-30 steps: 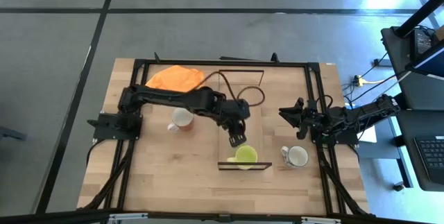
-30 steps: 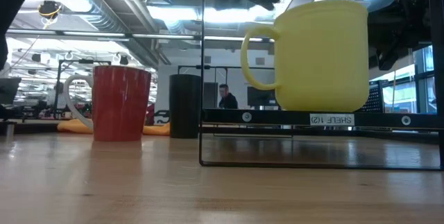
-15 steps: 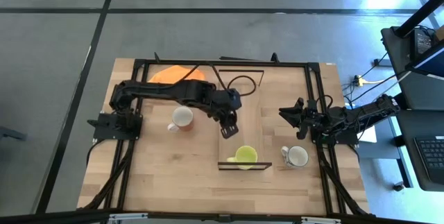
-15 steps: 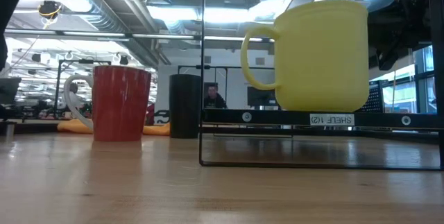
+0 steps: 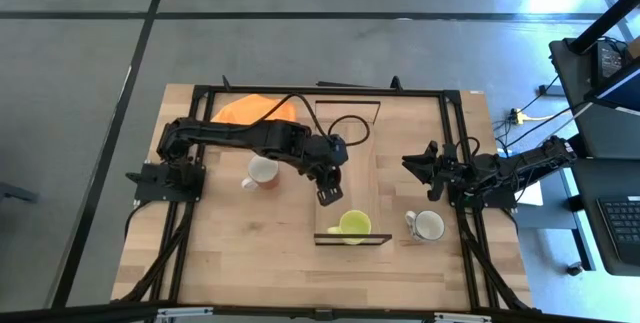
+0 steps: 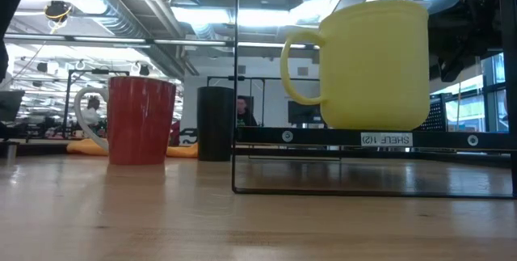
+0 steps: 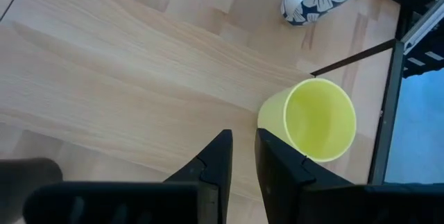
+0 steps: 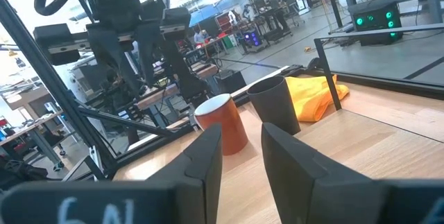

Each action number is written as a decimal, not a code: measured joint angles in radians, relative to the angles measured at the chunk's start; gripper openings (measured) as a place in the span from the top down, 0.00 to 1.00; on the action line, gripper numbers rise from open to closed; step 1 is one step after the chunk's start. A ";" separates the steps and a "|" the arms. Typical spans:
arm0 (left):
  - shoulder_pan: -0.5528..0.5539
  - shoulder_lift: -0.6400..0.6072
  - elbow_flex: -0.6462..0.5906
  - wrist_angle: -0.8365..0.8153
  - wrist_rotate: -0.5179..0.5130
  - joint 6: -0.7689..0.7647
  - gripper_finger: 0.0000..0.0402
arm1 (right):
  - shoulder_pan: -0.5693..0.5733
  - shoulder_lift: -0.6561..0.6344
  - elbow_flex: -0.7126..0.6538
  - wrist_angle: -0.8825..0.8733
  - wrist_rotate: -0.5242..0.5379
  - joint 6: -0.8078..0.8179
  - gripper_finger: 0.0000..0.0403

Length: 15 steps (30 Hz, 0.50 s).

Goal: Stack small to large cups/mugs on shelf
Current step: Put the blue patterned mug on the shelf

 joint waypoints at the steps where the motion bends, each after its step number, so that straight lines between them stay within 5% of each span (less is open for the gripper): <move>1: 0.000 0.000 0.000 0.001 0.000 0.000 0.85 | 0.000 0.000 0.000 0.000 0.000 0.000 0.74; 15: 0.006 0.000 0.000 0.149 0.006 -0.002 0.85 | 0.000 0.000 0.000 0.000 0.000 0.000 0.74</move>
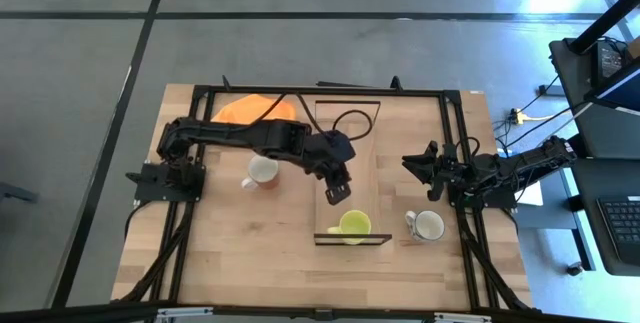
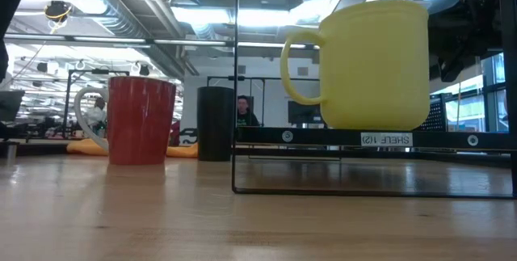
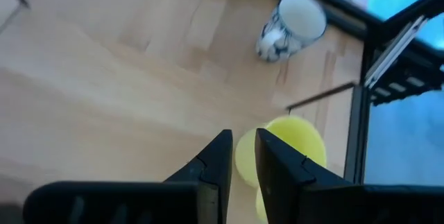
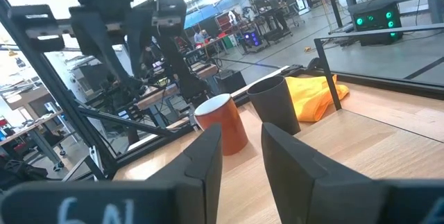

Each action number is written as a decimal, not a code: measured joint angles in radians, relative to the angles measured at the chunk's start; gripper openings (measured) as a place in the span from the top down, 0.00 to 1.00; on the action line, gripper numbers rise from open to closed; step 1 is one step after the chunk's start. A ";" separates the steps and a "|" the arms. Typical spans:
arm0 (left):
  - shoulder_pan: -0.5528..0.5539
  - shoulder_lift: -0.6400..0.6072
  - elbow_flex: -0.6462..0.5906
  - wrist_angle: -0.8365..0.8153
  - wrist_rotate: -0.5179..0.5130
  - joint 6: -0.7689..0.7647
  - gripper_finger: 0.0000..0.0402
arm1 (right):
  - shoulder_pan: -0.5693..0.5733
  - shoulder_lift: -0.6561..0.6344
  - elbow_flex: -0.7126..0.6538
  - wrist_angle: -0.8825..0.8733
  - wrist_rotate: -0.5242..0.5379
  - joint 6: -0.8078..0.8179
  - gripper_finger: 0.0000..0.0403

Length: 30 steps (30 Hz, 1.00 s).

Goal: Stack small to large cups/mugs on shelf
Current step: Put the blue patterned mug on the shelf

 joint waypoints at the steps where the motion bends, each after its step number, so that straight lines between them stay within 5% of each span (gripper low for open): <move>1: 0.003 0.000 0.000 0.017 -0.001 0.002 0.85 | 0.000 0.000 0.000 0.000 0.000 0.000 0.74; 30: 0.047 0.001 0.000 0.068 -0.003 -0.016 0.85 | 0.000 0.000 0.000 0.000 0.002 -0.018 0.74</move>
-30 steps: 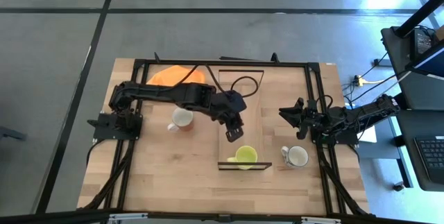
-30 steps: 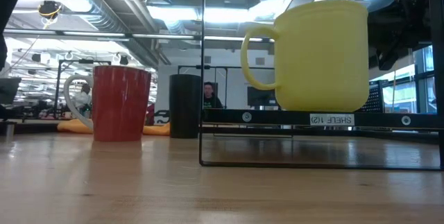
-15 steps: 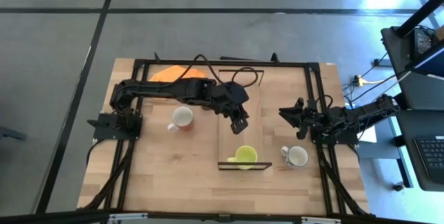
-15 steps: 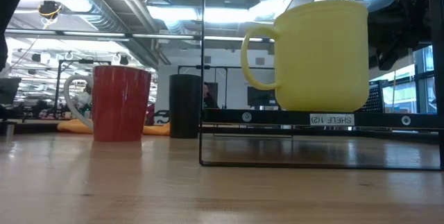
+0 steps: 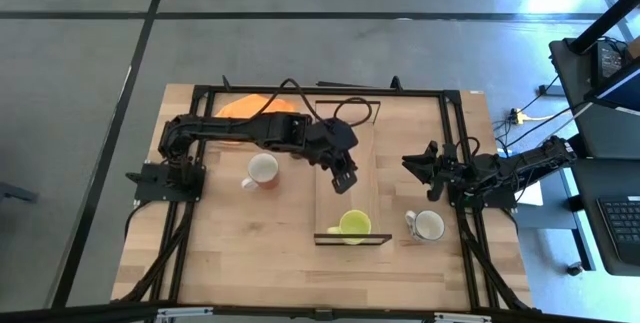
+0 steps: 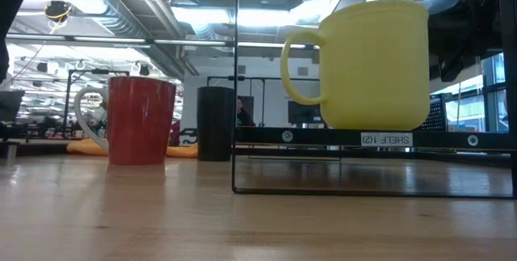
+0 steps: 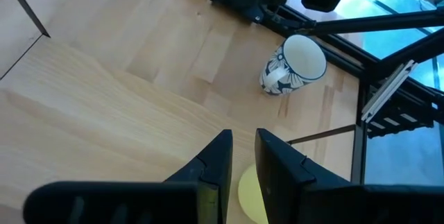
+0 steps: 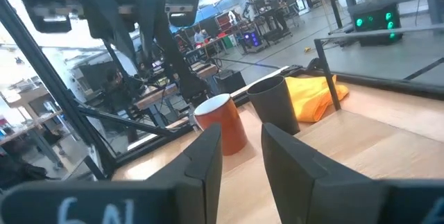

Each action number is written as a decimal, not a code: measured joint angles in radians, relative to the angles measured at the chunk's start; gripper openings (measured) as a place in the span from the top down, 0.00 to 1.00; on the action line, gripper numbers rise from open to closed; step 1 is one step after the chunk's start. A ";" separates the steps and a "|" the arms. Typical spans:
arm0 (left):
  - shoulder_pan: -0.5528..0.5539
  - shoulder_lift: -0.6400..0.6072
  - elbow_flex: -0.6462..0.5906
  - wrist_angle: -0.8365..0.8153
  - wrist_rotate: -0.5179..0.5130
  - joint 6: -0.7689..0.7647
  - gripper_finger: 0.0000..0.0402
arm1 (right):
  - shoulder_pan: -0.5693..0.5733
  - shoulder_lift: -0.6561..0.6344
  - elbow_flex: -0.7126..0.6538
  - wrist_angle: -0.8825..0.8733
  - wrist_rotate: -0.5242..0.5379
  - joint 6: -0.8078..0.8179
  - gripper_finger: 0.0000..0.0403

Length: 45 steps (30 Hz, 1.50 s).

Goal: Stack small to large cups/mugs on shelf
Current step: Put the blue patterned mug on the shelf

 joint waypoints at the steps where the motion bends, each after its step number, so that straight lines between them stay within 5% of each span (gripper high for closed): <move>1: 0.000 0.000 0.000 0.000 0.000 -0.001 0.85 | 0.000 0.000 0.000 0.000 0.013 -0.053 0.74; 6: 0.005 0.000 0.000 -0.006 0.000 -0.026 0.85 | 0.000 0.000 0.000 0.001 0.037 -0.216 0.74; 16: 0.004 0.000 0.000 -0.012 -0.001 -0.045 0.85 | -0.001 0.000 0.000 0.125 0.067 -0.226 0.74; 23: 0.019 0.000 0.000 -0.012 -0.001 -0.071 0.85 | -0.001 0.000 0.089 0.278 0.067 -0.492 0.74; 33: 0.063 0.000 0.000 -0.039 0.007 -0.087 0.85 | -0.001 0.110 0.493 -0.336 0.067 -0.530 0.74; 45: 0.127 0.000 -0.001 -0.161 0.096 0.133 0.85 | -0.002 0.582 0.993 -0.940 0.074 -0.479 0.74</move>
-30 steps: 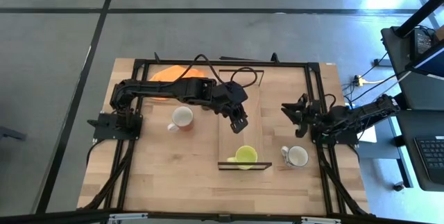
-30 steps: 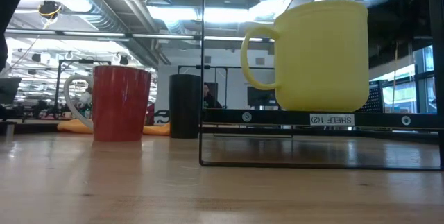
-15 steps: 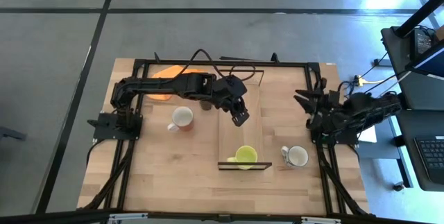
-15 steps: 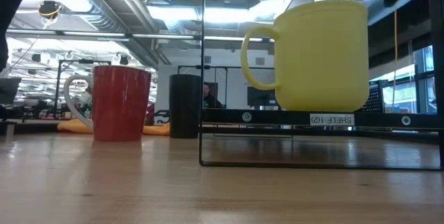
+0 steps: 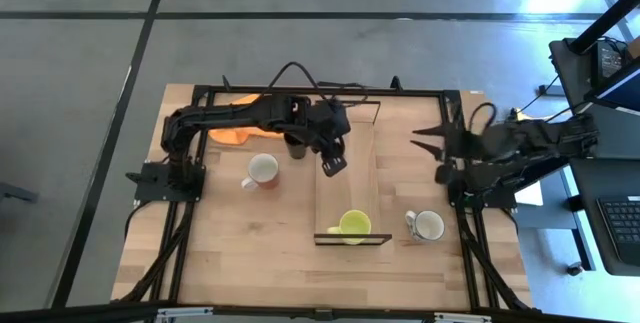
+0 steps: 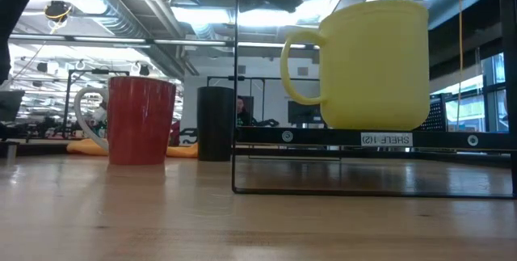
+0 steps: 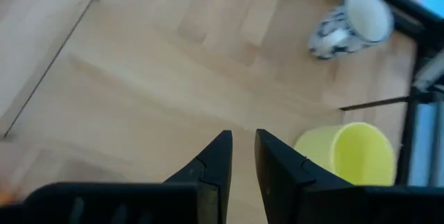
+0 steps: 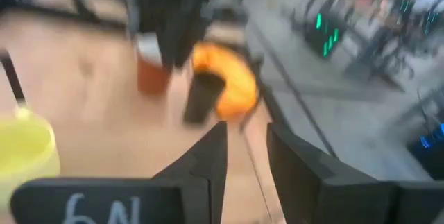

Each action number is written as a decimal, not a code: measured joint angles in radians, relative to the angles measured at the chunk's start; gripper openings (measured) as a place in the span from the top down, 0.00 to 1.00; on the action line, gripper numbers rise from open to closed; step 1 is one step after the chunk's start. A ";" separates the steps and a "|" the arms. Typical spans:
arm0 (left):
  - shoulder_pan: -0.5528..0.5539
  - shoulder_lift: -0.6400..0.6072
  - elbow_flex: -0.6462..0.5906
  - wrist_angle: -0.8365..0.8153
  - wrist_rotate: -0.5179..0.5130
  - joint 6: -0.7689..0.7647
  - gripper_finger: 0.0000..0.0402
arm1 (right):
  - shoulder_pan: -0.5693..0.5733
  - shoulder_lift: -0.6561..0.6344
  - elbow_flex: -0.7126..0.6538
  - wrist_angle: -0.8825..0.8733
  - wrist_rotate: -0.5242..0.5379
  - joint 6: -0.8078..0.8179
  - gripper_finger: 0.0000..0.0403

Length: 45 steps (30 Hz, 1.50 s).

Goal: Stack small to large cups/mugs on shelf
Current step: Put the blue patterned mug on the shelf

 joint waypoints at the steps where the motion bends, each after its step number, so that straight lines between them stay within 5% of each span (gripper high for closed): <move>1: 0.010 0.000 0.000 0.014 0.027 0.017 0.85 | -0.002 0.042 0.043 -0.068 0.004 0.032 0.74; 7: 0.069 0.000 0.000 0.054 0.098 0.121 0.85 | -0.039 0.267 0.279 -0.525 -0.019 0.348 0.74; 12: 0.102 0.000 0.000 0.053 0.140 0.191 0.85 | -0.072 0.395 0.449 -0.879 -0.183 0.700 0.74; 18: 0.116 0.000 0.000 0.056 0.147 0.230 0.85 | -0.088 0.399 0.485 -0.826 -0.643 0.806 0.74; 20: 0.116 0.000 0.000 0.055 0.147 0.241 0.85 | -0.088 0.402 0.481 -0.882 -0.718 0.916 0.74; 29: 0.100 0.000 0.000 0.049 0.148 0.252 0.85 | -0.039 0.317 0.292 -0.871 -0.763 1.291 0.74; 37: 0.065 0.000 0.000 0.043 0.145 0.244 0.85 | 0.022 0.259 0.051 -0.864 -0.905 1.512 0.74; 45: 0.037 0.000 0.000 0.044 0.137 0.219 0.85 | 0.025 0.260 -0.030 -0.839 -0.974 1.521 0.74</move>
